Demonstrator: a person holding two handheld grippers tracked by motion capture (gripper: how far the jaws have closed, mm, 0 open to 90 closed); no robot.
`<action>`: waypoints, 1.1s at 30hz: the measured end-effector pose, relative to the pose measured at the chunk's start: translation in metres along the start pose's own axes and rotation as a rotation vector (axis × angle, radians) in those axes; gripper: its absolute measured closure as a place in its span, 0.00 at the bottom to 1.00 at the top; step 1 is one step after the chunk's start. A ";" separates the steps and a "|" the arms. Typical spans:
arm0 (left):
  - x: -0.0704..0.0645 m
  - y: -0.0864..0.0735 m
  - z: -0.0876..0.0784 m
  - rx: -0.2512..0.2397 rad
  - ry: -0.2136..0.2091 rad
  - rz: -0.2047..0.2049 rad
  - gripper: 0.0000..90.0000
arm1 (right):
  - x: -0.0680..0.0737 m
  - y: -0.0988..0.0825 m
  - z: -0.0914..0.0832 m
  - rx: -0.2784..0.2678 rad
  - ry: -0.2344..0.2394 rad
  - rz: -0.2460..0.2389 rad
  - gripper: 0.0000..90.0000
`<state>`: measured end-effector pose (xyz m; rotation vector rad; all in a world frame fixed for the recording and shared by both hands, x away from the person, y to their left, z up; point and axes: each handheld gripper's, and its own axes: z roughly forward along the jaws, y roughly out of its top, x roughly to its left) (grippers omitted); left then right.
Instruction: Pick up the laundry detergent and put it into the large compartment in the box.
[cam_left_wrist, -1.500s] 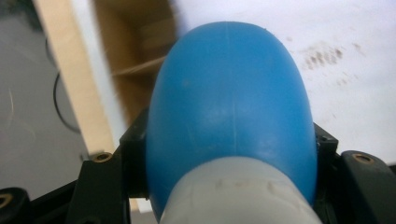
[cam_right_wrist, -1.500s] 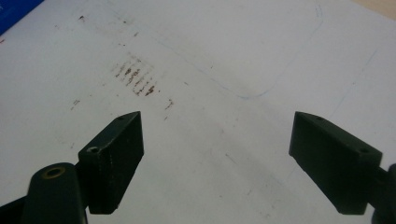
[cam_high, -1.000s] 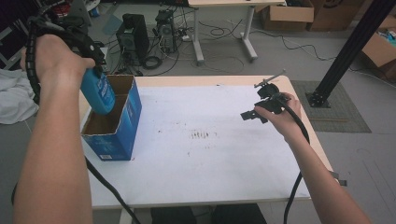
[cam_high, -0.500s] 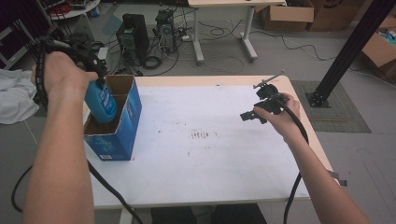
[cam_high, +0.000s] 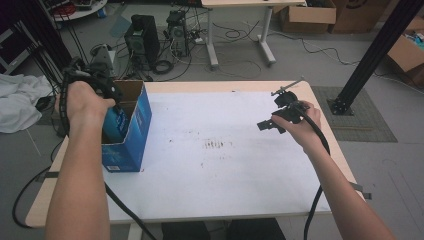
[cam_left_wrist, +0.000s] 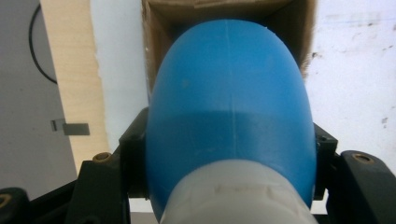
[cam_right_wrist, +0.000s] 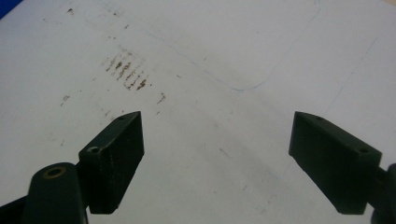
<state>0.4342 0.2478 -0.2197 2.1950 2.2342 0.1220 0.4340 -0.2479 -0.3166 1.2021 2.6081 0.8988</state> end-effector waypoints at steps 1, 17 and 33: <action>0.000 0.000 0.004 0.002 0.002 -0.003 0.43 | 0.000 0.000 0.000 -0.001 0.002 -0.002 0.20; -0.003 -0.002 0.052 0.051 0.008 0.017 0.43 | -0.001 -0.003 0.005 0.009 0.004 0.005 0.20; -0.006 -0.003 0.066 0.045 0.015 0.027 0.42 | -0.002 -0.005 0.008 0.012 0.006 0.009 0.20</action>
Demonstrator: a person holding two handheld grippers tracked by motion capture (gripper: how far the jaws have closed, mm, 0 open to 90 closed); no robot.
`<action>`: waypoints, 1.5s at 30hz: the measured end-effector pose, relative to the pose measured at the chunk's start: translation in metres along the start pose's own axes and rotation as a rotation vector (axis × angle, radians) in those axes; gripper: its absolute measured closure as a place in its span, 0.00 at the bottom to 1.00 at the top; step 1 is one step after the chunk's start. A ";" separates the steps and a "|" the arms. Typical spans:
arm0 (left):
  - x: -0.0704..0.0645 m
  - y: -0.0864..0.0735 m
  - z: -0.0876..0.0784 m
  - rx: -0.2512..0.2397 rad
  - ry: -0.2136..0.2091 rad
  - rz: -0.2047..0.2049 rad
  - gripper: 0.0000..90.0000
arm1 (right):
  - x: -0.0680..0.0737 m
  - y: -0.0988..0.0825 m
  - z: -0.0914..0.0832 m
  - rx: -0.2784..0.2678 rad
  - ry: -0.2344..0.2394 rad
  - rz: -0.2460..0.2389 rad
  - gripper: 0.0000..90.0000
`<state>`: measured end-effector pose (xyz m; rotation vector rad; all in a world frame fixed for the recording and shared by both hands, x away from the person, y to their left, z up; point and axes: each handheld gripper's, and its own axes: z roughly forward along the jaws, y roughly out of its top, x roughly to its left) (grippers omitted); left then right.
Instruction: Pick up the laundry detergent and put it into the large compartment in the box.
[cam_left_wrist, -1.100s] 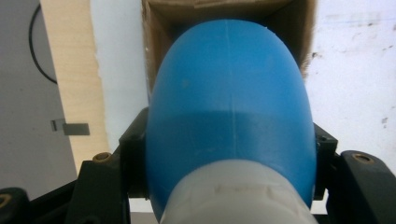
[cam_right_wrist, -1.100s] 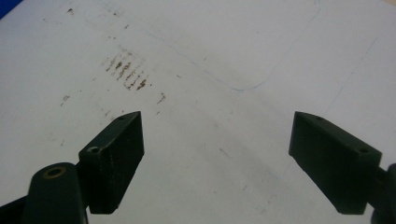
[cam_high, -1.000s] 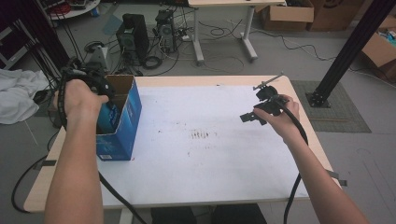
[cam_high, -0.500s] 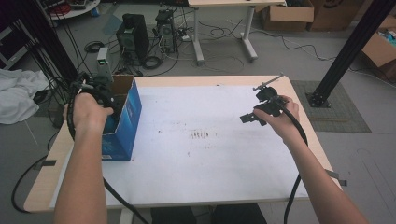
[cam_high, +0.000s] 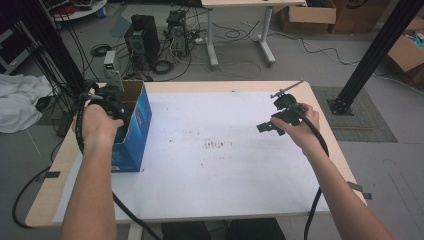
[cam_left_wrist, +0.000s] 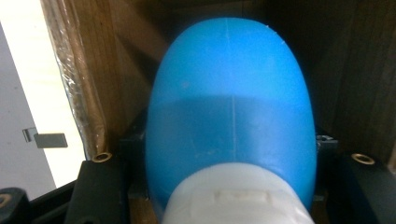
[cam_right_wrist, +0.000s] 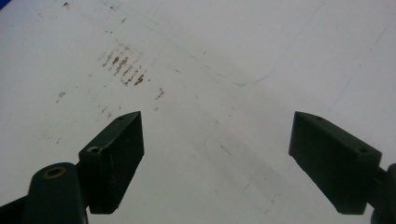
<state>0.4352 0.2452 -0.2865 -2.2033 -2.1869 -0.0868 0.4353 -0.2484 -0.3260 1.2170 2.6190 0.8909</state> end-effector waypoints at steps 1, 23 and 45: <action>0.000 0.000 0.000 -0.003 -0.002 0.000 0.42 | 0.000 0.000 0.000 -0.001 0.001 -0.002 0.20; 0.002 -0.003 0.002 -0.011 -0.007 0.007 0.39 | 0.003 0.000 0.001 -0.001 0.009 -0.004 0.20; -0.003 -0.001 -0.019 -0.021 0.038 0.026 0.28 | 0.002 0.000 0.001 -0.003 0.013 -0.003 0.20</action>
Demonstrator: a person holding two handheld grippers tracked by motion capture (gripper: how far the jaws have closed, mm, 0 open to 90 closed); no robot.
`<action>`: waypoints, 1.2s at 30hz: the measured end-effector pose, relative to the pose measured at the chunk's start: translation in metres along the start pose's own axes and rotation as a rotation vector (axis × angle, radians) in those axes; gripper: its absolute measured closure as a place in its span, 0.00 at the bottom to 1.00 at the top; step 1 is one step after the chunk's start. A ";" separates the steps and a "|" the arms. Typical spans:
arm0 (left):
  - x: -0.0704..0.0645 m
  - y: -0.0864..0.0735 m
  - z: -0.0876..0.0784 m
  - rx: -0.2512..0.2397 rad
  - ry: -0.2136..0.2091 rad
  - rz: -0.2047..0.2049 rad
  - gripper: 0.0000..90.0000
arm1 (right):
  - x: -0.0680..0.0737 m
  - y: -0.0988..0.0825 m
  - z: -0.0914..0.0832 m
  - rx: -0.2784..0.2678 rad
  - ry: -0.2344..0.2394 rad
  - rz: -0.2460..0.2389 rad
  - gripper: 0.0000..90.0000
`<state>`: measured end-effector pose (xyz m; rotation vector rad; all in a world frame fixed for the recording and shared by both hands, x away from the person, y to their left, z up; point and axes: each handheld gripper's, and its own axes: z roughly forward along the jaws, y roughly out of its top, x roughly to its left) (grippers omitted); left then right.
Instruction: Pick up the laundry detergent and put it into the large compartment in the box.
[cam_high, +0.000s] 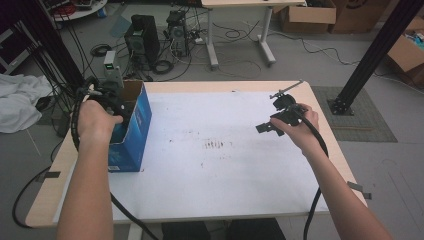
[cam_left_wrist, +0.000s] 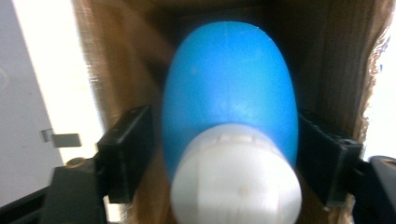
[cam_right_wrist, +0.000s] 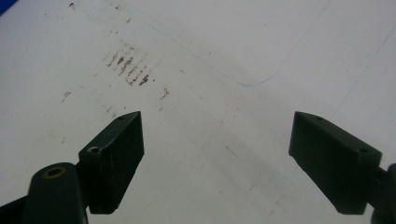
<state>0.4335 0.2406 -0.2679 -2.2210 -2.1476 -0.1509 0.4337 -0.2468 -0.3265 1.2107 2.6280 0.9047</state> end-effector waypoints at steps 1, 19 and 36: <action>0.000 0.000 -0.003 -0.004 0.000 0.002 0.28 | 0.000 0.000 0.000 0.000 -0.001 -0.001 0.20; -0.037 -0.008 -0.063 -0.154 0.012 0.201 0.17 | 0.001 0.004 -0.007 0.001 -0.006 0.000 0.19; -0.120 -0.013 -0.070 -0.268 -0.099 0.465 0.17 | -0.004 0.010 -0.017 0.003 -0.017 -0.002 0.18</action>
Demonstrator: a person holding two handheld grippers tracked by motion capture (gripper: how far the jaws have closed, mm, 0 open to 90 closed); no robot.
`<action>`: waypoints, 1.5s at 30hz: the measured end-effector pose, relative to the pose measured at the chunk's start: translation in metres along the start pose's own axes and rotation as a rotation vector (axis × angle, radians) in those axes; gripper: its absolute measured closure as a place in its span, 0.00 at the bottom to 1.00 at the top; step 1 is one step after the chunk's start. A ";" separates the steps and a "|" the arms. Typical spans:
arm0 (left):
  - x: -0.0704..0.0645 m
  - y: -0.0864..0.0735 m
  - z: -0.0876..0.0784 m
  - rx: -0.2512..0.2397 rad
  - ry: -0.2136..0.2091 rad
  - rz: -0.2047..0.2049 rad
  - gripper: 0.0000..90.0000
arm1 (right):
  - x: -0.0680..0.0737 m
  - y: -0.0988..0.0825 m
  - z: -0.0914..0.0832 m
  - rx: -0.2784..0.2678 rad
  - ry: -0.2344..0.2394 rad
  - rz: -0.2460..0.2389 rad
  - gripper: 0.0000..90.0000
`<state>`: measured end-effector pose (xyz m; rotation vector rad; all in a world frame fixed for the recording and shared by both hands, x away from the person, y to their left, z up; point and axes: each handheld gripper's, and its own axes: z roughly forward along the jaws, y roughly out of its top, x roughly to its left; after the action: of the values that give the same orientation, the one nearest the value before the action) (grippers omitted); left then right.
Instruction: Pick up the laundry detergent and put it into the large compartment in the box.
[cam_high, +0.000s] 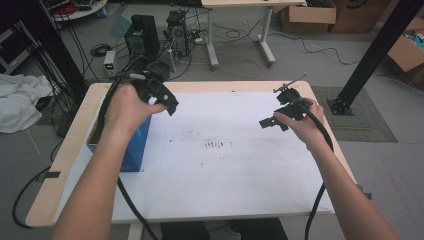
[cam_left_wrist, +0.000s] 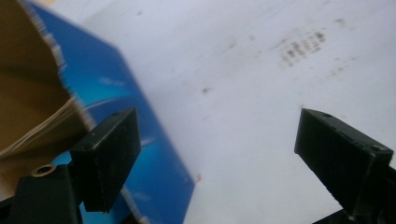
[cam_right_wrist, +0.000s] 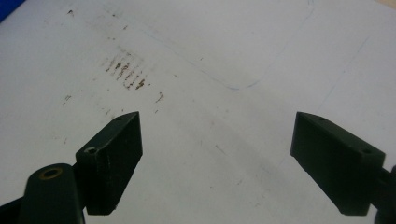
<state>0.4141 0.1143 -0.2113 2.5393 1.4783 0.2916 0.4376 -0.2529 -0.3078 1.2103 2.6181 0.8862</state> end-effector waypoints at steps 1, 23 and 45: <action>0.000 0.000 0.000 0.000 0.000 0.000 0.17 | 0.000 0.000 0.000 0.004 0.001 0.006 0.18; -0.075 0.019 0.048 0.015 -0.071 0.263 0.16 | -0.002 0.003 -0.005 0.017 -0.003 -0.004 0.17; -0.085 0.018 0.057 0.020 -0.078 0.294 0.17 | -0.003 0.001 -0.005 0.019 0.003 -0.010 0.17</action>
<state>0.4033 0.0275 -0.2679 2.7479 1.0847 0.2160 0.4383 -0.2568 -0.3041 1.2005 2.6388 0.8643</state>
